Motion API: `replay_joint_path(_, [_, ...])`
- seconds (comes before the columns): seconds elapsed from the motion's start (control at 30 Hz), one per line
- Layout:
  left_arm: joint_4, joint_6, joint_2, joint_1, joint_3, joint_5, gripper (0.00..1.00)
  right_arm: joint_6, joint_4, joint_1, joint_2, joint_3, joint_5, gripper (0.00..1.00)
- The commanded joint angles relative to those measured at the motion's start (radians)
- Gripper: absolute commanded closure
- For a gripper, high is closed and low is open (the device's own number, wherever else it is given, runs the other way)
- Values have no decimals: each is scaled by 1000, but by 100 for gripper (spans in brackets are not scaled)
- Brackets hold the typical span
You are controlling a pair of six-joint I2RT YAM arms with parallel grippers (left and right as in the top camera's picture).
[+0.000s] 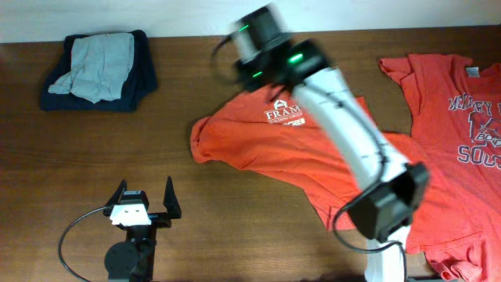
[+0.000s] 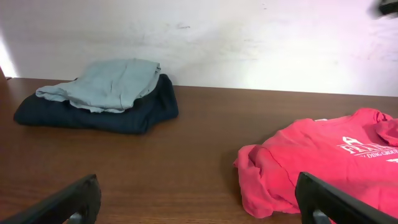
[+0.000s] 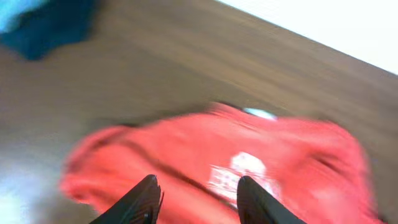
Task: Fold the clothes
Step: 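Drag the orange t-shirt left onto the open table with the right gripper, then release the shirt and move the right gripper back to the pile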
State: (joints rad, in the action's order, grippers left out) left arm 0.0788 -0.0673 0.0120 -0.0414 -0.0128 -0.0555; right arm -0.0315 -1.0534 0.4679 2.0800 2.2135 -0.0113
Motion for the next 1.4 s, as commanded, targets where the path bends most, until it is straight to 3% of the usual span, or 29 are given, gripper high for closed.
replay_joint_path(0.0, [1,16,-5,6,4,8,1,-61,-80,-132,-17,16,-61,55])
replay_joint_path(0.3, [1,16,-5,6,4,8,1,-89,-262,-480,-13,11,120,49])
replay_joint_path(0.5, [1,16,-5,6,4,8,1,-88,-298,-576,3,7,127,49])
replay_joint_path(0.67, [1,16,-5,6,4,8,1,-13,-298,-599,10,2,132,47])
replay_joint_path(0.77, [1,16,-5,6,4,8,1,32,-297,-599,23,-5,131,55])
replay_joint_path(0.9, [1,16,-5,6,4,8,1,89,-281,-599,66,-31,132,56])
replay_joint_path(1.13, [1,16,-5,6,4,8,1,317,-182,-599,195,-76,230,50])
replay_joint_path(1.37, [1,16,-5,6,4,8,1,343,-97,-599,269,-76,224,44])
